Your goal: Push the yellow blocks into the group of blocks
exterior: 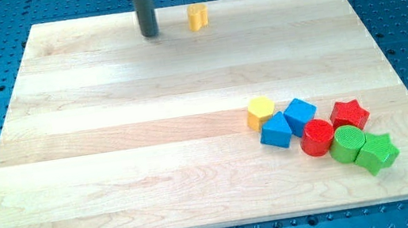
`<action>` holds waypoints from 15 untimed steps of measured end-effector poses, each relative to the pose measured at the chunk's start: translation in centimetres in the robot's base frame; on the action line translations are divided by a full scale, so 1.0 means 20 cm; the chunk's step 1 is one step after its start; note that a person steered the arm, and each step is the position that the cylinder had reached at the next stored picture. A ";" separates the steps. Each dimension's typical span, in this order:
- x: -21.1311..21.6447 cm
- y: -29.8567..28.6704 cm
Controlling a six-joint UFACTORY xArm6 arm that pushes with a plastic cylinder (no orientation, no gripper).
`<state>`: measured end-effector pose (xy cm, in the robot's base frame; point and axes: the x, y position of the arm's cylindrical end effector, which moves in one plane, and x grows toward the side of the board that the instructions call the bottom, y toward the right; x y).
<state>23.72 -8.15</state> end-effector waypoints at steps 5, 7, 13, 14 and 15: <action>-0.05 0.62; 0.14 1.25; 1.14 1.35; 1.02 1.32; 0.97 0.99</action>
<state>43.11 11.74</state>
